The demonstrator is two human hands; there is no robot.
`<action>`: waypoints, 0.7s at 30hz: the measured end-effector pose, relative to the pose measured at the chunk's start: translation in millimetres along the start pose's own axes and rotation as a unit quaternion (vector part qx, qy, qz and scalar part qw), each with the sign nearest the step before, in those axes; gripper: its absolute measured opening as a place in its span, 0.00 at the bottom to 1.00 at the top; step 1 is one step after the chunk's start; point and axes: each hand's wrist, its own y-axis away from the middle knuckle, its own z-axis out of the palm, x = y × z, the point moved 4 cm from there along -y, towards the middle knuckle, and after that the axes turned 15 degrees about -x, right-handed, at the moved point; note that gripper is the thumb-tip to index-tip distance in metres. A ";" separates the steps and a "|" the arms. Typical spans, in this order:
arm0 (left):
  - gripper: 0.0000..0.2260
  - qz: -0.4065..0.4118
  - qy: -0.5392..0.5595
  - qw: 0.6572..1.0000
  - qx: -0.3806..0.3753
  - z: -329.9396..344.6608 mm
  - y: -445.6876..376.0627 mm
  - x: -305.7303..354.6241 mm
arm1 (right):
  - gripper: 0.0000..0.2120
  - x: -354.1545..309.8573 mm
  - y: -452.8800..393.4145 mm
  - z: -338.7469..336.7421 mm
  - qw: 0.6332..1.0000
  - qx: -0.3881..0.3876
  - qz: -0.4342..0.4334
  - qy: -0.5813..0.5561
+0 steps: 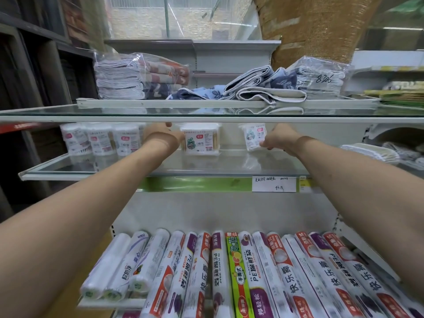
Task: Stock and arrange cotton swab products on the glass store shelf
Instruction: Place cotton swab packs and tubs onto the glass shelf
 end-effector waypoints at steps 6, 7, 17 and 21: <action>0.19 0.004 0.004 1.000 0.005 0.5 -6.7 -3.7 | 0.12 10.6 -2.7 -2.8 1.000 0.007 0.013 -0.004; 0.20 0.006 0.001 1.000 0.003 0.4 -7.2 -4.2 | 0.13 12.2 -3.3 -3.0 1.000 0.012 0.014 -0.008; 0.21 0.008 -0.033 0.999 -0.002 1.7 -13.9 -7.2 | 0.14 9.9 -2.9 -5.5 0.994 0.051 0.037 0.085; 0.19 0.010 -0.039 0.999 -0.001 3.6 -15.9 -8.1 | 0.16 7.4 -1.4 -7.4 0.990 0.048 0.047 0.121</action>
